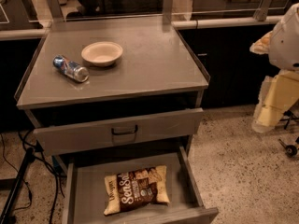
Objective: Pick brown chip bag from middle drawer and place on counter
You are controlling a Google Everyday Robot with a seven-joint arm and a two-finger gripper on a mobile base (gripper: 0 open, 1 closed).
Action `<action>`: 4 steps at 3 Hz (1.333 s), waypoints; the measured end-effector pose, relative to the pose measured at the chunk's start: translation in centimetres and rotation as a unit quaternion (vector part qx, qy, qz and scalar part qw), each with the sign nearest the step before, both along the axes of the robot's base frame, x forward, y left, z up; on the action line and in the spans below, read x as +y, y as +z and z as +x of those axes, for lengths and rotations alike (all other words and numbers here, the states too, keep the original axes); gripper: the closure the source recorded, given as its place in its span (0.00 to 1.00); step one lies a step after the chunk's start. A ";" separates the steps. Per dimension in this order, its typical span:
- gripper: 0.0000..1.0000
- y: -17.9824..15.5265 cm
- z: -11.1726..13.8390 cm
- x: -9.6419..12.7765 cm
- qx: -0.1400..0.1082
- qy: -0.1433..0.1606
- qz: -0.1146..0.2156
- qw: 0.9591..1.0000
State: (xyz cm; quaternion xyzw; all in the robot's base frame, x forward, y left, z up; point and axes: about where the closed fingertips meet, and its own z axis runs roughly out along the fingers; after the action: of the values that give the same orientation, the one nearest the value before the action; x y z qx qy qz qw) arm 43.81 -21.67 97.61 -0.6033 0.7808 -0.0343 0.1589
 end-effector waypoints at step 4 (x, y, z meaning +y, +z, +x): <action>0.00 -2.5 0.2 5.0 0.004 0.084 0.003 0.996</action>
Offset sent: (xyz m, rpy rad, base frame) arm 0.0054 0.0425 -0.0253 -0.0248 -0.0118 0.1536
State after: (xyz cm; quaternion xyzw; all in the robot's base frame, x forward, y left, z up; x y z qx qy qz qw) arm 43.99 -16.67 95.09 -0.6666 0.7279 -0.0166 0.1598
